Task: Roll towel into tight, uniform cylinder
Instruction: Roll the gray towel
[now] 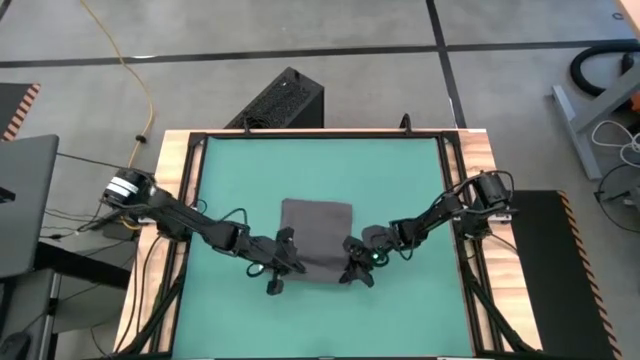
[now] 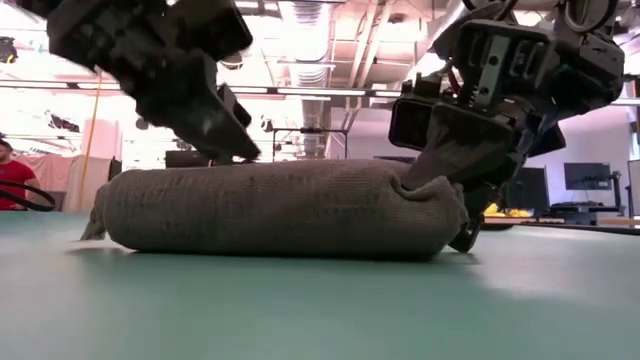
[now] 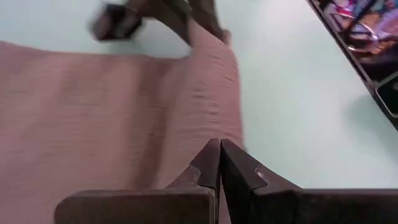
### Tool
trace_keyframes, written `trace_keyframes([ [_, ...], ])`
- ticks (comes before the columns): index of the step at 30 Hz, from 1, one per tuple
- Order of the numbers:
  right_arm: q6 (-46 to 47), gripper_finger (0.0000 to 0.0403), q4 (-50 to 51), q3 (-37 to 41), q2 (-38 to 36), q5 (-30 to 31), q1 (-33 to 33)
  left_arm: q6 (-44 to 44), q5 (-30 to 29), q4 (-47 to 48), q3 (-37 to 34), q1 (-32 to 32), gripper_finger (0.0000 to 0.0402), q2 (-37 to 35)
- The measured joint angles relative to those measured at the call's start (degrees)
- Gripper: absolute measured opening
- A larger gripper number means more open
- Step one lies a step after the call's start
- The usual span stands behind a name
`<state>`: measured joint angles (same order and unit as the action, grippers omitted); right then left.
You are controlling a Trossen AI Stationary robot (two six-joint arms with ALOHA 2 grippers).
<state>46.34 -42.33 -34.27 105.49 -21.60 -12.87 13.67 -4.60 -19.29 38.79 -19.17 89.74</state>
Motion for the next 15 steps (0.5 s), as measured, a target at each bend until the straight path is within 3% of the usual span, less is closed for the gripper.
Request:
trace_keyframes([
  [5,1.42,0.0047,0.59,-0.01,0.02,0.73,0.69,-1.63,0.93,-2.53,0.00,-0.44,0.0000,5.26],
  [11,1.93,0.0047,1.01,0.01,0.04,1.83,1.19,-3.52,-0.72,-1.98,0.00,-0.33,0.0018,3.83],
  [15,3.46,0.0047,1.31,0.05,0.04,2.05,1.57,-5.15,-5.14,-0.28,0.00,-0.29,0.0045,0.79],
])
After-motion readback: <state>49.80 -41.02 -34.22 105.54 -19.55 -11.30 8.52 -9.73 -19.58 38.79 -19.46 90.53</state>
